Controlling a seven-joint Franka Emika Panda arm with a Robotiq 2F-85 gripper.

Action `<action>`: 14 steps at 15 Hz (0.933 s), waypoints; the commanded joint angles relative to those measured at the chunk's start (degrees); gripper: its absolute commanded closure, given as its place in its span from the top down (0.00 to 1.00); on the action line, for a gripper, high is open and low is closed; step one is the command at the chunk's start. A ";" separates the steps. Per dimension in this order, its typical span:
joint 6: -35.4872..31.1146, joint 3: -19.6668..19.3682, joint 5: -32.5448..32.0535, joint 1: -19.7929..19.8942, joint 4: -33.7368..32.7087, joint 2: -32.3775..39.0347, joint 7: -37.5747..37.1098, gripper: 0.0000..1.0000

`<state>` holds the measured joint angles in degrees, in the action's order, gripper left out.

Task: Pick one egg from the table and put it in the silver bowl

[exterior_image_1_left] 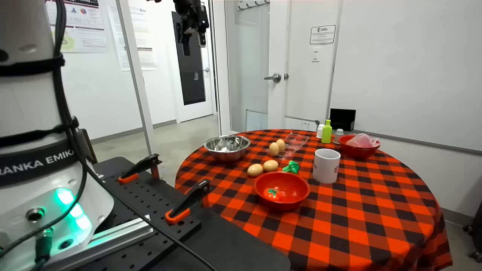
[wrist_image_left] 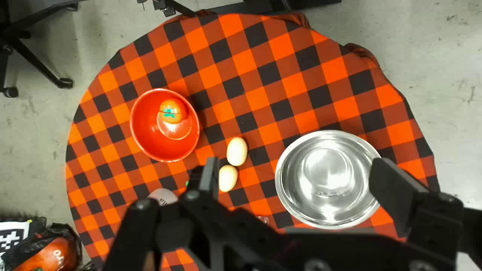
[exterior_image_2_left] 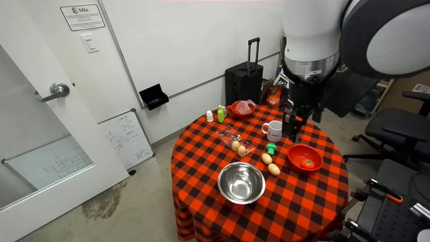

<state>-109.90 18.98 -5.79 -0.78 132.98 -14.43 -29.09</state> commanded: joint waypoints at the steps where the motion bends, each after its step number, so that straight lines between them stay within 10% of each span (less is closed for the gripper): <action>1: 0.13 -2.07 -0.53 -2.19 -0.11 0.20 -0.44 1.00; 9: -6.75 -5.58 -2.25 -0.65 3.82 2.05 -1.29 1.00; 14: -16.75 -8.09 -14.60 0.52 9.40 7.77 0.02 1.00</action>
<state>-120.27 12.14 -13.05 -0.51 139.65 -10.22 -29.14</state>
